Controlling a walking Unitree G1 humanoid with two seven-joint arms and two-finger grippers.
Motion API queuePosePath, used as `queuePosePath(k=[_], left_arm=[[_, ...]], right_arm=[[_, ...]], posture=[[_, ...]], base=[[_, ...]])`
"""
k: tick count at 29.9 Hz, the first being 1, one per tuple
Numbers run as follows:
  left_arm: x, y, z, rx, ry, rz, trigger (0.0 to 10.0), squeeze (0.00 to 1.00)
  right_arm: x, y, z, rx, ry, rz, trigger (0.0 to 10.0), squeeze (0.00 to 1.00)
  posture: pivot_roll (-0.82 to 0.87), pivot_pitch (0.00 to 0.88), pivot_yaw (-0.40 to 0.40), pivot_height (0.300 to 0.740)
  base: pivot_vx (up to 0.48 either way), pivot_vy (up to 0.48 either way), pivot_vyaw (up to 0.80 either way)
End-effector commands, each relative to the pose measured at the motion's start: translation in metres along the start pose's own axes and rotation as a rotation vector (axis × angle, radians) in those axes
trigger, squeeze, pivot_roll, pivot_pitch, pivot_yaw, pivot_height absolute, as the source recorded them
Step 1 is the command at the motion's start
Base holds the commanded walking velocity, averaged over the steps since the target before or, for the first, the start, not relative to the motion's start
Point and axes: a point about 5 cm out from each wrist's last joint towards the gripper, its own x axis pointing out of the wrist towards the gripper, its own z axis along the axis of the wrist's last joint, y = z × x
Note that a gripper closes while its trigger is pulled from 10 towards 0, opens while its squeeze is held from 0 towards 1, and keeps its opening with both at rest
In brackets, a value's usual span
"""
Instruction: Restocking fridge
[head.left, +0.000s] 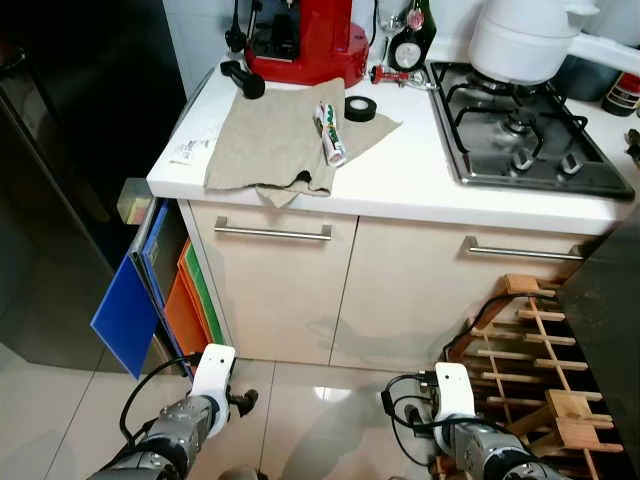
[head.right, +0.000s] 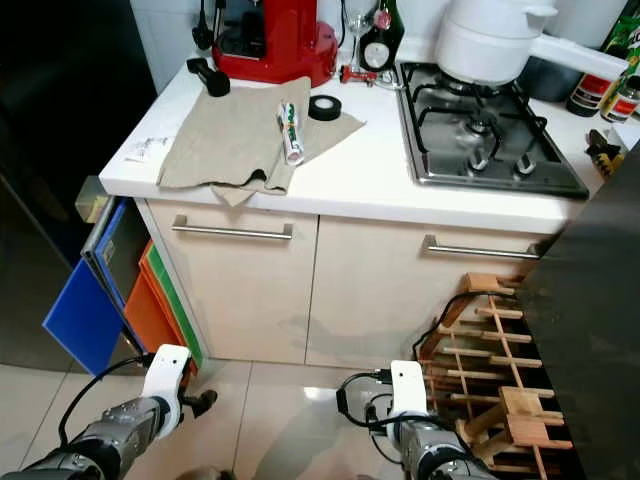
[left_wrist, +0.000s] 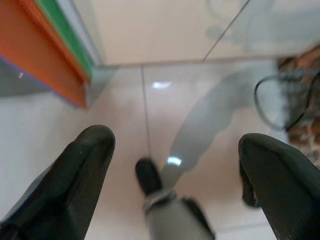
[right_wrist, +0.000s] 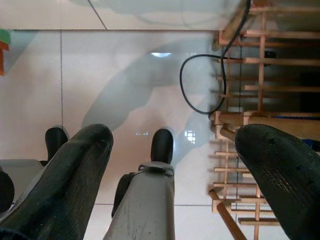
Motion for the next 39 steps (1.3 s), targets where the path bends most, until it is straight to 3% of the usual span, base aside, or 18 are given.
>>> queuePosePath(k=[1,2,3,8,10,11,12,13,15,16,19,26,31,35,37,38,39], left_arm=[[0.006,-0.024,0.063,0.002,-0.199,-0.093,10.0,0.00],[0.005,-0.030,0.079,-0.007,-0.251,-0.120,10.0,0.00],[0.005,-0.030,0.079,-0.007,-0.251,-0.120,10.0,0.00],[-0.008,-0.043,0.118,-0.065,-0.374,-0.220,10.0,0.00],[-0.017,-0.049,0.136,-0.015,-0.456,-0.235,10.0,0.00],[-0.024,-0.051,0.148,0.012,-0.517,-0.219,10.0,0.00],[-0.024,-0.051,0.148,0.012,-0.517,-0.219,10.0,0.00],[-0.036,-0.052,0.170,0.025,-0.641,-0.164,10.0,0.00],[-0.042,-0.051,0.179,0.032,-0.689,-0.140,10.0,0.00],[-0.051,-0.050,0.190,0.015,-0.741,-0.115,10.0,0.00],[-0.066,-0.047,0.203,-0.010,-0.804,-0.088,10.0,0.00],[-0.084,-0.047,0.204,0.018,-0.841,-0.077,10.0,0.00],[-0.100,-0.049,0.193,0.088,-0.910,-0.051,10.0,0.00],[-0.126,-0.056,0.202,0.141,-1.047,-0.051,10.0,0.00],[-0.129,-0.056,0.204,0.146,-1.061,-0.048,10.0,0.00],[-0.132,-0.056,0.208,0.156,-1.083,-0.032,10.0,0.00],[-0.140,-0.055,0.220,0.151,-1.133,-0.009,10.0,0.00]], right_arm=[[0.000,-0.001,0.004,-0.032,-0.028,0.009,10.0,0.00],[0.000,0.000,0.004,-0.021,-0.037,0.015,10.0,0.00],[0.000,0.000,0.004,-0.021,-0.037,0.015,10.0,0.00],[0.000,-0.001,0.009,0.003,-0.086,0.007,10.0,0.00],[-0.001,-0.001,0.011,-0.004,-0.104,0.005,10.0,0.00],[-0.001,-0.002,0.013,-0.019,-0.122,-0.008,10.0,0.00],[-0.001,-0.002,0.013,-0.019,-0.122,-0.008,10.0,0.00],[-0.002,-0.003,0.018,-0.040,-0.161,-0.028,10.0,0.00],[-0.002,-0.003,0.020,-0.044,-0.180,-0.034,10.0,0.00],[-0.008,-0.005,0.049,-0.049,-0.328,-0.019,10.0,0.00],[-0.038,-0.003,0.105,-0.071,-0.592,0.024,10.0,0.00],[-0.062,0.003,0.119,-0.094,-0.670,0.040,10.0,0.00],[-0.090,0.004,0.120,-0.104,-0.761,0.044,10.0,0.00],[-0.123,0.008,0.128,-0.159,-0.905,0.039,10.0,0.00],[-0.126,0.009,0.130,-0.160,-0.926,0.035,10.0,0.00],[-0.131,0.010,0.136,-0.145,-0.958,0.030,10.0,0.00],[-0.144,0.016,0.157,-0.112,-1.052,0.017,10.0,0.00]], posture=[[-0.05,0.000,-0.019,0.740],[-0.05,0.000,-0.020,0.740],[-0.05,0.000,-0.020,0.740],[-0.04,0.000,-0.023,0.740],[-0.05,0.000,-0.021,0.740],[-0.05,0.000,-0.019,0.740],[-0.05,0.000,-0.019,0.740],[-0.05,0.000,-0.017,0.740],[-0.05,0.000,-0.016,0.740],[-0.06,0.000,-0.015,0.740],[-0.05,0.000,-0.014,0.740],[-0.05,0.000,-0.015,0.740],[-0.05,0.000,-0.019,0.740],[-0.05,0.000,-0.022,0.740],[-0.05,0.000,-0.022,0.740],[-0.05,0.000,-0.023,0.740],[-0.05,0.000,-0.019,0.740]], base=[[0.000,0.000,0.00],[0.000,0.000,0.00],[0.000,0.000,0.00],[0.000,0.000,0.00],[0.000,0.000,0.00],[0.000,0.000,0.00],[0.000,0.000,0.00],[0.000,0.000,0.00],[0.000,0.000,0.00],[0.000,0.000,0.00],[0.000,0.000,0.00],[0.000,0.000,0.00],[0.000,0.000,0.00],[0.000,0.000,0.00],[0.000,0.000,0.00],[0.000,0.000,0.00],[0.000,0.000,0.00]])
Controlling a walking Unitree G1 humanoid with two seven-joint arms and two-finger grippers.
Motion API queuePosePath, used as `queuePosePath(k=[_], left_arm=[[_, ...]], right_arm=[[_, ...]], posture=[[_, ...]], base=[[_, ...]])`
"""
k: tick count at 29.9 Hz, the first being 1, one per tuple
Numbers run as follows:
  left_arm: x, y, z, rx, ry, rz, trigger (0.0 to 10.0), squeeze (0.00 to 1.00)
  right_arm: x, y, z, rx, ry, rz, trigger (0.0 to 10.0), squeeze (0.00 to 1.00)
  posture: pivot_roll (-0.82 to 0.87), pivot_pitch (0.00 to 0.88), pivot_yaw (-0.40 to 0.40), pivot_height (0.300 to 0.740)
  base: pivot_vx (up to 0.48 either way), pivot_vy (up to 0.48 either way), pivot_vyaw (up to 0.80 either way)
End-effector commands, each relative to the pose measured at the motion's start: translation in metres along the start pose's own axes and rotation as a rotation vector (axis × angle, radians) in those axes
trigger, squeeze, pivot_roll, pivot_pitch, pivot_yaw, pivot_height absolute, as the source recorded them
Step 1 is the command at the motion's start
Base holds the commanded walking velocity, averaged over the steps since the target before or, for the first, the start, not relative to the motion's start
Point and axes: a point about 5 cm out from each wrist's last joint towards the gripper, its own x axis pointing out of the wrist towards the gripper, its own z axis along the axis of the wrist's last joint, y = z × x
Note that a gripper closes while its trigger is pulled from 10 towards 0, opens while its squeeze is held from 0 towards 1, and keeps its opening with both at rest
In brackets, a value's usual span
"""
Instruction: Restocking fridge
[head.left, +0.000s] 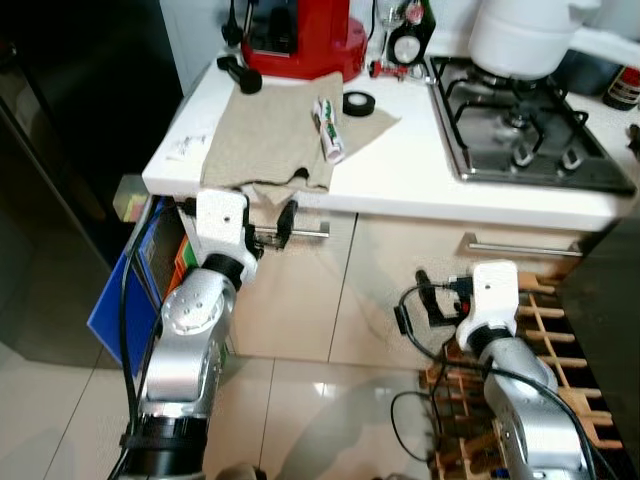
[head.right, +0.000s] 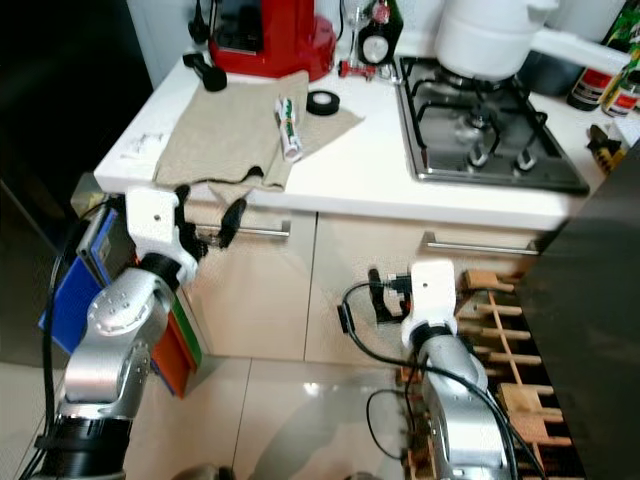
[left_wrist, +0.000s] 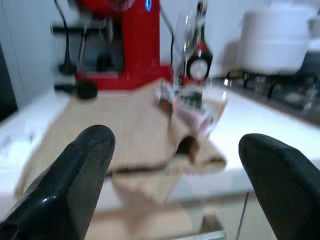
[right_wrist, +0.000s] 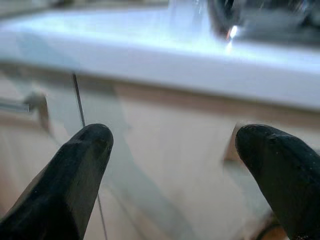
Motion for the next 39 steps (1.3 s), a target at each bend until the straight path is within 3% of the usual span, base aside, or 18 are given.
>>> queuePosePath(k=[1,4,6,10,16,26,34,39], left_arm=[[0.006,0.001,0.012,0.025,-0.044,0.018,10.0,0.00],[0.014,0.006,0.023,0.028,-0.087,0.038,10.0,0.00],[0.024,0.009,0.028,0.041,-0.088,0.045,10.0,0.00],[0.035,0.013,0.031,0.011,-0.084,0.078,10.0,0.00],[0.039,0.013,0.035,0.057,-0.105,0.075,10.0,0.00],[0.045,0.015,0.040,0.048,-0.137,0.096,10.0,0.00],[0.044,0.011,0.048,0.042,-0.205,0.094,10.0,0.00],[0.043,0.013,0.049,0.044,-0.204,0.112,10.0,0.00]], right_arm=[[0.007,0.000,0.021,0.015,-0.085,-0.029,10.0,0.00],[0.018,0.005,0.041,0.040,-0.161,-0.058,10.0,0.00],[0.033,0.018,0.054,0.054,-0.191,-0.035,10.0,0.00],[0.043,0.028,0.064,0.083,-0.221,-0.024,10.0,0.00],[0.049,0.034,0.066,0.084,-0.217,-0.015,10.0,0.00],[0.052,0.040,0.071,0.069,-0.232,0.010,10.0,0.00],[0.058,0.048,0.111,0.025,-0.384,0.037,10.0,0.00],[0.059,0.054,0.120,0.031,-0.413,0.055,10.0,0.00]], posture=[[-0.05,0.000,-0.019,0.740],[-0.06,0.000,-0.013,0.740],[-0.05,0.000,-0.006,0.740],[-0.05,0.000,-0.001,0.740],[-0.05,0.000,0.001,0.740],[-0.06,0.000,-0.005,0.740],[-0.05,0.000,-0.013,0.740],[-0.04,0.000,-0.017,0.740]], base=[[0.000,0.000,0.00],[0.000,0.000,0.00],[0.000,0.000,0.00],[0.335,0.000,0.00],[0.443,0.000,0.00],[0.424,0.076,0.00],[0.321,0.352,0.00],[0.120,0.150,0.00]])
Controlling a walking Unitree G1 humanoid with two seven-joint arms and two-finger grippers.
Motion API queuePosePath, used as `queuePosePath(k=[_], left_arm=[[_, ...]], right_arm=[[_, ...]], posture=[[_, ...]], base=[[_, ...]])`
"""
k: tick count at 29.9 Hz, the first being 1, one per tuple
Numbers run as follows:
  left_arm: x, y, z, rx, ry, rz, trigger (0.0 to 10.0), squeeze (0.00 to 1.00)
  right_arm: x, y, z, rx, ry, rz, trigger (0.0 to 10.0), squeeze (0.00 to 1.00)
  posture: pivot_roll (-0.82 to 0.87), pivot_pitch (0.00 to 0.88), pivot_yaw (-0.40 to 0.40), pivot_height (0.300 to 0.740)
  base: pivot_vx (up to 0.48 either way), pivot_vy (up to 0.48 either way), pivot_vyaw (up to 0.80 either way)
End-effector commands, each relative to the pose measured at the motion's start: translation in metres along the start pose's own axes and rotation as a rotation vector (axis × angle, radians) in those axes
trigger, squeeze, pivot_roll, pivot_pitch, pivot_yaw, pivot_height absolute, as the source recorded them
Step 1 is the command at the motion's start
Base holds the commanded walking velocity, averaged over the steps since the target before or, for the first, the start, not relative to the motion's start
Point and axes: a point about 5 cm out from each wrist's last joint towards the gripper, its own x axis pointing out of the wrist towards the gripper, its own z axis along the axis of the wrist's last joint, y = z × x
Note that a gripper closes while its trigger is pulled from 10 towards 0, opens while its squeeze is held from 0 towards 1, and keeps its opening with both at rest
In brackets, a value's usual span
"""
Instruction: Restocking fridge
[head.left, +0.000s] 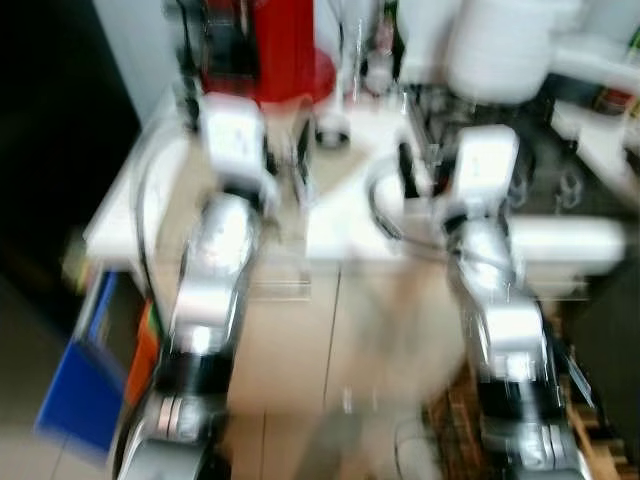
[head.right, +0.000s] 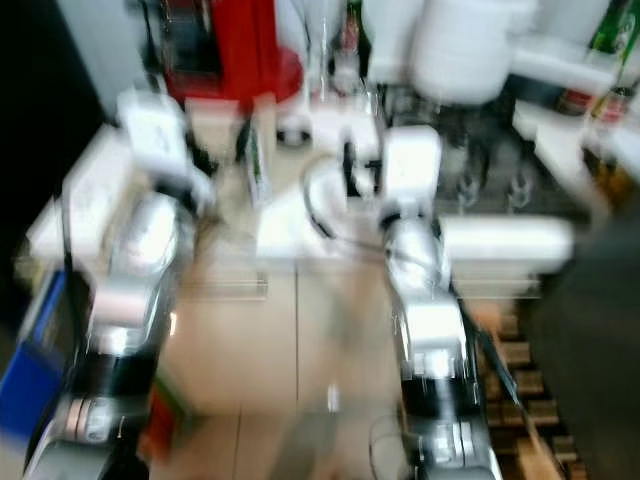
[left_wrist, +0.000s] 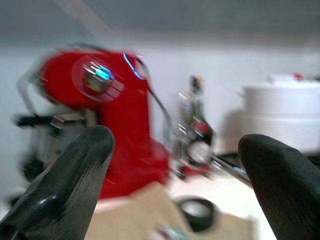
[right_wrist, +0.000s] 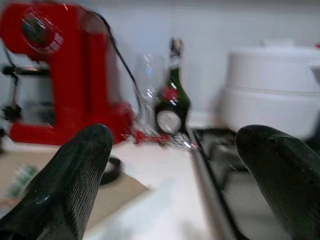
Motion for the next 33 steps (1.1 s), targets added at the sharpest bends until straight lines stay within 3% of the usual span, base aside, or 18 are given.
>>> queuePosePath(k=[1,6,10,16,22,33], left_arm=[[-0.002,0.013,0.000,0.024,0.005,0.049,10.0,0.00],[-0.007,0.016,-0.001,0.034,0.015,0.052,10.0,0.00],[-0.011,0.020,0.000,0.045,0.034,0.049,10.0,0.00],[-0.034,0.043,0.008,0.126,0.084,0.058,10.0,0.00],[-0.052,0.063,0.016,0.205,0.158,0.057,10.0,0.00],[-0.066,0.055,0.017,0.184,0.230,0.029,10.0,0.00]], right_arm=[[0.005,0.014,0.012,0.015,-0.042,0.043,10.0,0.00],[0.016,0.023,0.023,0.051,-0.066,0.057,10.0,0.00],[0.027,0.022,0.019,0.040,-0.037,0.036,10.0,0.00],[0.042,0.021,0.010,0.014,0.037,-0.026,10.0,0.00],[0.063,0.029,0.002,0.055,0.097,-0.030,10.0,0.00],[0.085,0.032,-0.017,0.036,0.296,0.020,10.0,0.00]], posture=[[-0.04,0.000,-0.017,0.740],[-0.01,0.000,-0.015,0.740],[0.03,0.000,-0.012,0.740],[0.15,0.000,0.014,0.740],[0.23,0.044,0.060,0.740],[0.24,0.101,0.053,0.740]], base=[[0.000,0.000,0.00],[0.000,0.000,0.00],[0.000,0.000,0.00],[0.000,0.000,0.00],[0.000,0.000,0.00],[0.000,0.000,0.00]])
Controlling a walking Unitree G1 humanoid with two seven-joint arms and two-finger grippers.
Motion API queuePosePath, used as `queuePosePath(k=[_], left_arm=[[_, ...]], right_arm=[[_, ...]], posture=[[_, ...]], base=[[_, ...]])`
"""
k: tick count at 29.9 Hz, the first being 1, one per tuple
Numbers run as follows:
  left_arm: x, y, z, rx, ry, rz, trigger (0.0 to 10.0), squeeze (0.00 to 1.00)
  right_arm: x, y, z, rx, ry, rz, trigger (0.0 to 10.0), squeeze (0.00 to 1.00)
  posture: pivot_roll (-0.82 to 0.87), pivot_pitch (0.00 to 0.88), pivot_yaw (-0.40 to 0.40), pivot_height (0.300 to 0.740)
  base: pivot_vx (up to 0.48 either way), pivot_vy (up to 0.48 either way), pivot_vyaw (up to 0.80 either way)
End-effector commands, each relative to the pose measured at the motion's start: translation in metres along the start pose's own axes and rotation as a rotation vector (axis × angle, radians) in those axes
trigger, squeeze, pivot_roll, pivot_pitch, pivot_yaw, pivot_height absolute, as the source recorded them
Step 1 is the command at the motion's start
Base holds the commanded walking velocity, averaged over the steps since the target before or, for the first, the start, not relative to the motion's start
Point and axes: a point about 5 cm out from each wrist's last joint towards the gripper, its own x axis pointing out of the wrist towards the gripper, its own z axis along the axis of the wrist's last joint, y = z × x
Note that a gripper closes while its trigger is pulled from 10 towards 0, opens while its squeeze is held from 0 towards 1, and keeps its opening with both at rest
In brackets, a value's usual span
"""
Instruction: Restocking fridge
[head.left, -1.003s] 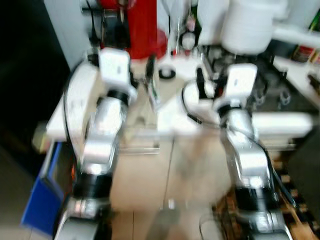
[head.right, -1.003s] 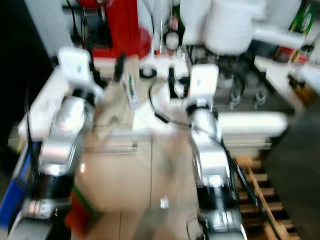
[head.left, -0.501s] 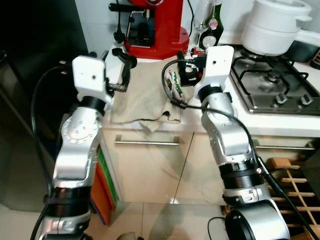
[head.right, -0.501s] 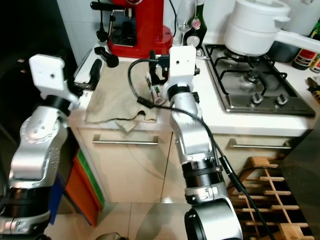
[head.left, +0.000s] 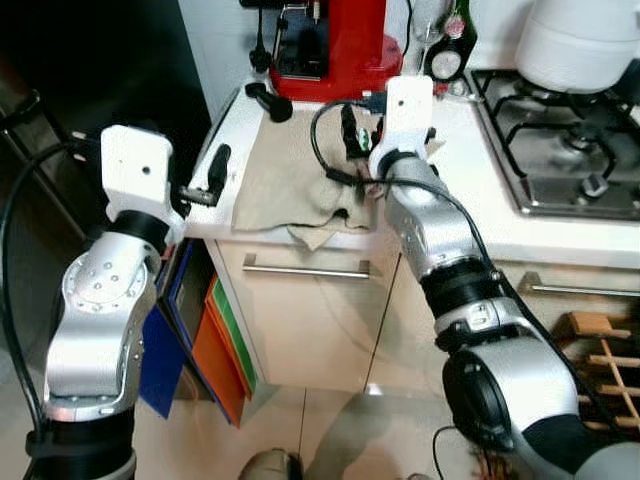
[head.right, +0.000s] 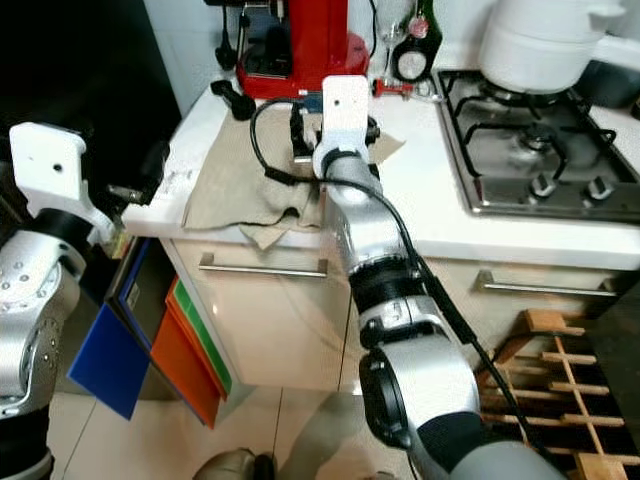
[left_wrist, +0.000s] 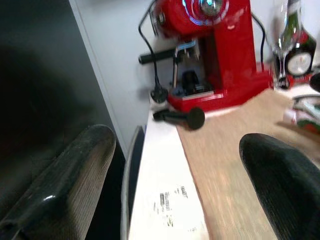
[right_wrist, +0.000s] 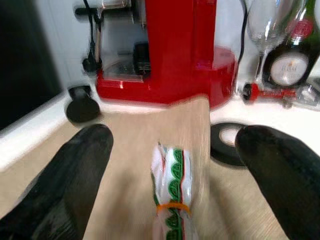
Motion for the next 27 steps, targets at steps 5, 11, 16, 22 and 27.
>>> queuePosePath(k=[5,11,16,22,27], left_arm=[[-0.007,0.001,0.000,-0.001,0.039,-0.002,10.0,0.00],[-0.007,0.001,-0.006,-0.016,0.078,0.009,10.0,0.00],[-0.006,0.000,-0.007,-0.026,0.092,0.013,10.0,0.00],[-0.006,0.002,-0.010,-0.045,0.119,0.032,10.0,0.00],[-0.003,-0.001,-0.016,-0.106,0.161,0.041,10.0,0.00]], right_arm=[[0.008,-0.007,-0.002,0.014,0.063,-0.056,10.0,0.00],[0.009,-0.001,-0.012,0.065,0.151,-0.038,10.0,0.00],[0.009,0.001,-0.017,0.123,0.211,-0.018,10.0,0.00],[0.010,0.001,-0.014,0.205,0.257,0.000,10.0,0.00],[0.009,0.004,-0.020,0.358,0.332,0.034,0.0,0.00]], posture=[[0.24,0.123,0.053,0.740],[0.23,0.125,0.049,0.740],[0.23,0.126,0.044,0.740],[0.20,0.120,0.034,0.740],[0.19,0.116,0.029,0.740]], base=[[0.000,0.000,0.00],[0.000,0.000,0.00],[0.000,0.000,0.00],[0.000,0.000,0.00],[0.000,0.000,0.00]])
